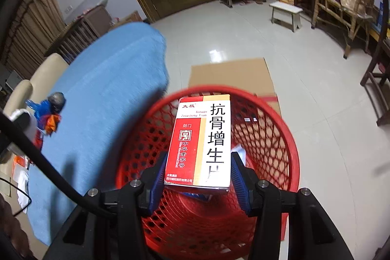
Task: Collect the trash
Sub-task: 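Carry the tissue and medicine box over the red basket and release both, then grasp the red plastic bag with the left tool while the right tool grasps the orange bag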
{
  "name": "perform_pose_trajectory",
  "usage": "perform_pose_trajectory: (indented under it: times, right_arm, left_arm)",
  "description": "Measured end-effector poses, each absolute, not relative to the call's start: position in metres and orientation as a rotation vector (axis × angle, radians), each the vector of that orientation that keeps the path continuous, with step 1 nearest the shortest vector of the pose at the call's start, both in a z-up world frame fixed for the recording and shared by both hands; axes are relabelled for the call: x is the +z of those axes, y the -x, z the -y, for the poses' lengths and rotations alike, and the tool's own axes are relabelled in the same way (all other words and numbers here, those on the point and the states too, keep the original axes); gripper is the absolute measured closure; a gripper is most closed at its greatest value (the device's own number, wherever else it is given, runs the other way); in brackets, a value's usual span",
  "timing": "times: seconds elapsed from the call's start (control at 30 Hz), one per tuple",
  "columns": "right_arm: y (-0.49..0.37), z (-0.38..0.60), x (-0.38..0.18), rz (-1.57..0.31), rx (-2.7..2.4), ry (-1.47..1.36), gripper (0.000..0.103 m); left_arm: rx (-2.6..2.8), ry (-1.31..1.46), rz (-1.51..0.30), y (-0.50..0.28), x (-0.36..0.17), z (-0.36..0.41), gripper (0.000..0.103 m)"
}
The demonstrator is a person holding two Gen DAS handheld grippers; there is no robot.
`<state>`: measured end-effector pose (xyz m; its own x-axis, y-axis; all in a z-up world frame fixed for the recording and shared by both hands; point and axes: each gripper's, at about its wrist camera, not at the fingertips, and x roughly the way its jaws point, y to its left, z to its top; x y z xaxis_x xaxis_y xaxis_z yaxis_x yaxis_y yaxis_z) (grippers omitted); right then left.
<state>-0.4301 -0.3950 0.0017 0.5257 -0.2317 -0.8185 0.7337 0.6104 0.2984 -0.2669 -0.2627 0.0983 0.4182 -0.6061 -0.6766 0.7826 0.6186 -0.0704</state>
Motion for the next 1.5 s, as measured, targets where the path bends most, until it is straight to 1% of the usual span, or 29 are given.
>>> perform_pose_trajectory:
  times: [0.13,0.23,0.37,0.47,0.67,0.7,0.73,0.77,0.8,0.87,0.93,1.2,1.4,1.5]
  right_arm:
    - [0.429,0.393,-0.014,-0.880,-0.633,-0.733,0.047]
    - [0.434,0.395,-0.017,-0.877,-0.650,-0.765,0.034]
    - [0.448,0.411,0.002,-0.798,-0.704,-0.774,0.034]
    - [0.465,0.426,0.029,-0.696,-0.756,-0.778,0.034]
    - [0.487,0.448,0.068,-0.546,-0.808,-0.776,0.031]
    - [0.490,0.451,0.071,-0.529,-0.812,-0.776,0.030]
    - [0.487,0.456,0.074,-0.522,-0.815,-0.779,0.029]
    - [0.490,0.459,0.074,-0.514,-0.819,-0.785,0.029]
    - [0.491,0.462,0.073,-0.511,-0.820,-0.791,0.028]
    - [0.494,0.466,0.071,-0.510,-0.826,-0.803,0.029]
    - [0.495,0.468,0.069,-0.509,-0.832,-0.809,0.028]
    - [0.490,0.462,0.077,-0.491,-0.820,-0.785,0.028]
    - [0.464,0.442,0.073,-0.542,-0.760,-0.762,0.028]
    - [0.435,0.419,0.073,-0.584,-0.685,-0.737,0.028]
  left_arm:
    - [-0.898,-0.288,-0.733,0.269,0.096,0.269,0.063]
    - [-0.907,-0.298,-0.738,0.271,0.095,0.274,0.063]
    - [-0.931,-0.316,-0.738,0.277,0.096,0.284,0.063]
    - [-0.960,-0.342,-0.746,0.282,0.093,0.295,0.063]
    - [-1.047,-0.412,-0.786,0.304,0.081,0.325,0.062]
    - [-1.072,-0.424,-0.802,0.309,0.078,0.331,0.059]
    - [-1.088,-0.435,-0.812,0.312,0.076,0.335,0.058]
    - [-1.115,-0.452,-0.821,0.316,0.074,0.339,0.051]
    - [-1.128,-0.482,-0.826,0.321,0.071,0.346,0.035]
    - [-1.118,-0.516,-0.814,0.325,0.068,0.351,0.024]
    - [-1.103,-0.533,-0.807,0.325,0.068,0.349,0.024]
    - [-1.000,-0.372,-0.821,0.280,0.087,0.299,0.024]
    - [-0.858,-0.247,-0.818,0.238,0.096,0.238,0.023]
    - [-0.754,-0.185,-0.815,0.217,0.096,0.196,0.023]
